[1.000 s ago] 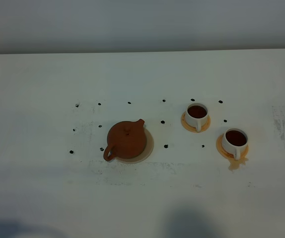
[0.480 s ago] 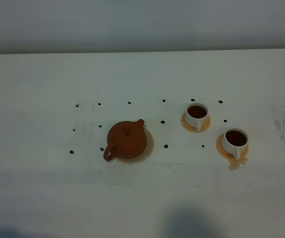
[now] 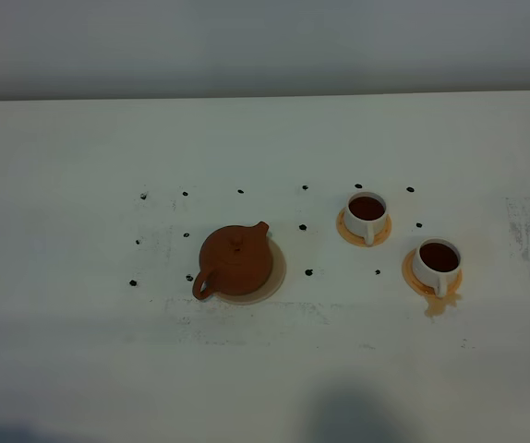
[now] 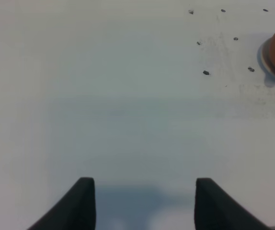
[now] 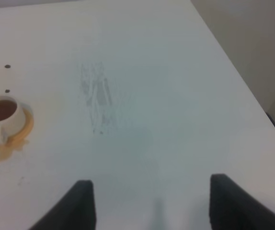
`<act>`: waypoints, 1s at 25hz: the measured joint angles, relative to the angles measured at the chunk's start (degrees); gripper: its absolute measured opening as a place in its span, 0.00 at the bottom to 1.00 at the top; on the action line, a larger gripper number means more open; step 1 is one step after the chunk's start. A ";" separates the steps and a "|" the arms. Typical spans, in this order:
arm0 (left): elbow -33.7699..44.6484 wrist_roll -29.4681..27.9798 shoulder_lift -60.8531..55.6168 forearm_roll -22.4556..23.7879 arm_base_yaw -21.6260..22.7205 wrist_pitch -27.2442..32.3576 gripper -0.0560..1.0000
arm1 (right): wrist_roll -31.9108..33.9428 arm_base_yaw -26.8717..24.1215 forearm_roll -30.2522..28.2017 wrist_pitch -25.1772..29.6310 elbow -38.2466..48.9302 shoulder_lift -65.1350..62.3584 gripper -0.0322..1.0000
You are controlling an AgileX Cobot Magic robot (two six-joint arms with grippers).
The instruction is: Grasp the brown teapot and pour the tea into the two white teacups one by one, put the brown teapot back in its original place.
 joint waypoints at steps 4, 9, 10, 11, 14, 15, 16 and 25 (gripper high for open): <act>0.00 0.00 0.00 0.00 0.00 0.00 0.49 | 0.00 0.00 0.00 0.00 0.00 0.00 0.53; 0.00 0.00 0.00 0.00 -0.06 0.00 0.49 | 0.00 0.00 0.00 0.00 0.00 0.00 0.53; 0.00 0.00 0.00 0.00 -0.06 0.00 0.49 | 0.00 0.00 0.00 0.00 0.00 0.00 0.53; 0.00 0.00 0.00 0.00 -0.06 0.00 0.49 | 0.00 0.00 0.00 0.00 0.00 0.00 0.53; 0.00 0.00 0.00 0.01 -0.06 0.00 0.49 | 0.00 0.00 0.00 0.00 0.00 0.00 0.53; 0.00 0.00 0.00 0.01 -0.06 0.00 0.49 | 0.00 0.35 0.00 0.00 0.00 0.00 0.53; 0.00 0.00 0.00 0.01 -0.06 0.00 0.49 | 0.00 1.15 0.00 0.00 0.00 0.00 0.53; 0.00 -0.04 0.00 0.27 -0.06 0.00 0.49 | 0.00 13.05 0.05 0.00 0.00 0.00 0.53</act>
